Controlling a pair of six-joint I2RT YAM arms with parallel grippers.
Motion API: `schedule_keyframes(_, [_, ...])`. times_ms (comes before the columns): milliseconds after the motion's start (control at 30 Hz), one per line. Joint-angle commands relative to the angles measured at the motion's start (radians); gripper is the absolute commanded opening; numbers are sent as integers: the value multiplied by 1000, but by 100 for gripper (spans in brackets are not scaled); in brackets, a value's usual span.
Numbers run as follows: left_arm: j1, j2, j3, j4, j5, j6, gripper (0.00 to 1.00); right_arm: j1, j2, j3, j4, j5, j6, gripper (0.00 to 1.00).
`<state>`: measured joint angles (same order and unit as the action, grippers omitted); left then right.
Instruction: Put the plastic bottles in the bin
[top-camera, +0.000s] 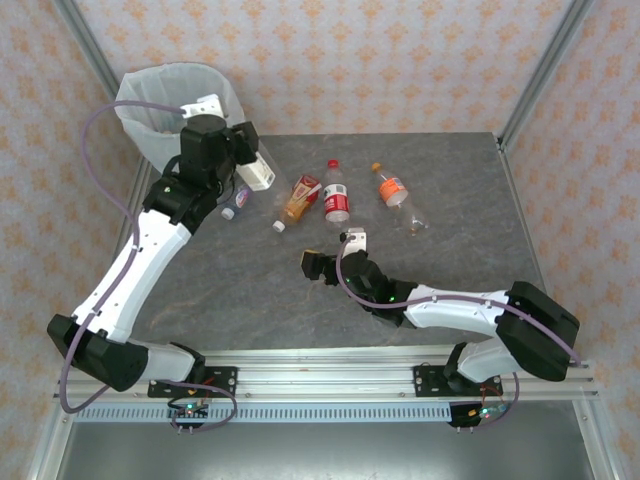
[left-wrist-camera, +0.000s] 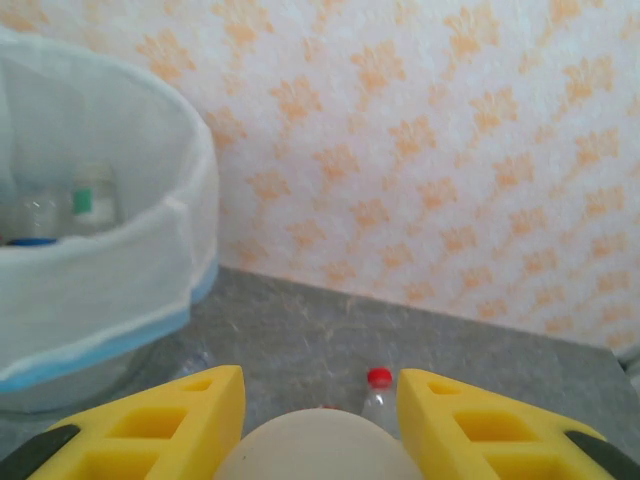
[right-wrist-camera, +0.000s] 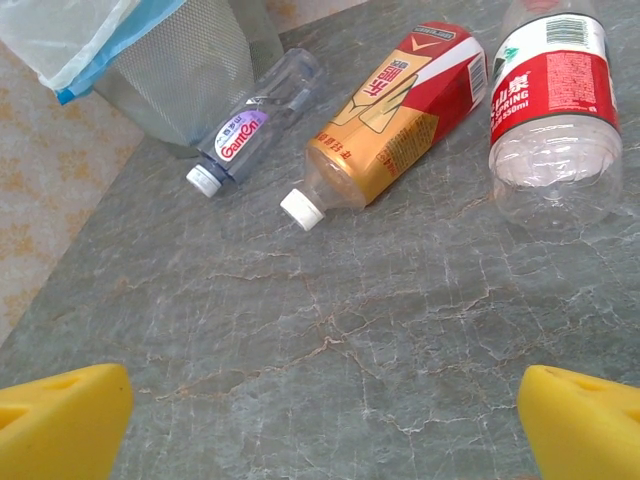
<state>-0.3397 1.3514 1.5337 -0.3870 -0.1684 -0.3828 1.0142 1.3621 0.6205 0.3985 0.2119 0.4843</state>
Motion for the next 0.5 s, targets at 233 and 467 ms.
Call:
schedule_keyframes(233, [146,136,238,93,-91,-81,0,3,-23,-29,45,76,47,99])
schedule_keyframes(467, [185,251,397,192,-324,-3,0,3,-46,-61,51,96,80,99])
